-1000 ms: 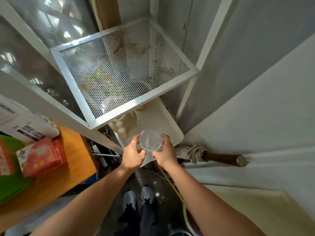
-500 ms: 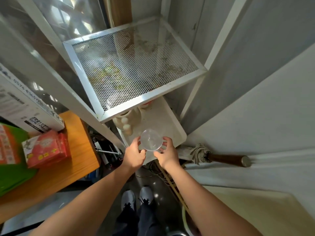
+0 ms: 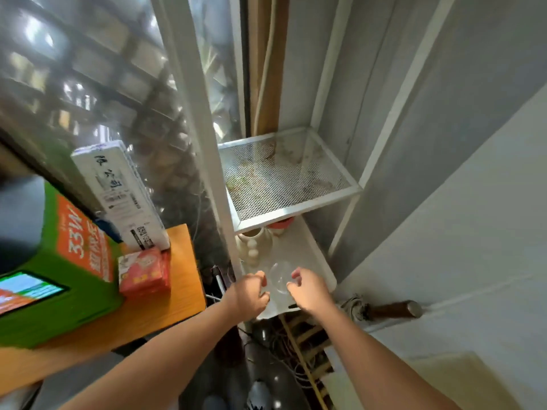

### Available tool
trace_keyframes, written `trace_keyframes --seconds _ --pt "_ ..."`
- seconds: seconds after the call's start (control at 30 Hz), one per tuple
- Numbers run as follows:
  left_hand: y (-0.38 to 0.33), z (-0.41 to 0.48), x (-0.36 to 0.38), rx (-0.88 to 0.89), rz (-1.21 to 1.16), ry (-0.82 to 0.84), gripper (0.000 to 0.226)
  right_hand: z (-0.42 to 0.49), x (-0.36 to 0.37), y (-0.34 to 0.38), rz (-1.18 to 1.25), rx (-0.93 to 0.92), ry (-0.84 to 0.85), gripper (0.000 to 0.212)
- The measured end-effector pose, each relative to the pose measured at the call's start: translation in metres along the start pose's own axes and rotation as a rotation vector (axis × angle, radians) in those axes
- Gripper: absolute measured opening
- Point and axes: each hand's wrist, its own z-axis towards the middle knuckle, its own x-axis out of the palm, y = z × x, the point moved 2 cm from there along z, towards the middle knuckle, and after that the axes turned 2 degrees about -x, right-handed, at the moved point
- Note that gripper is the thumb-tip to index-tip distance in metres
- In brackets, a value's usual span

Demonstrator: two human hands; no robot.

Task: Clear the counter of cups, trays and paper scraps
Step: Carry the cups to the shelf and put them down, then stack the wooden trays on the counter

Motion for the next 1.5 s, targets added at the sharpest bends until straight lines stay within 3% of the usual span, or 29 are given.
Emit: trace_keyframes --seconds 0.17,0.37,0.67,0.87,1.1,1.27,1.5 --pt "0.015 -0.043 -0.027 -0.074 0.153 -0.030 0.034 -0.025 0.010 0.048 -0.217 -0.217 0.174 0.023" --pt "0.076 -0.113 -0.045 -0.140 0.172 -0.179 0.027 -0.070 0.067 0.116 -0.410 -0.501 0.195 0.007" --pt "0.236 -0.269 -0.054 -0.422 0.103 -0.379 0.035 -0.173 0.205 0.223 -0.640 -0.774 0.285 0.027" --pt "0.341 -0.393 -0.045 -0.598 0.019 -0.446 0.044 -0.272 0.313 0.268 -0.683 -0.870 0.339 0.029" --pt "0.425 -0.515 -0.031 -0.812 -0.100 -0.479 0.038 -0.362 0.400 0.316 -0.731 -0.975 0.423 0.024" --pt "0.462 -0.550 -0.042 -0.922 -0.191 -0.571 0.032 -0.383 0.430 0.362 -0.731 -1.040 0.418 0.021" --pt "0.504 -0.551 -0.075 -0.863 -0.207 -0.653 0.023 -0.380 0.480 0.407 -0.685 -1.053 0.404 0.023"
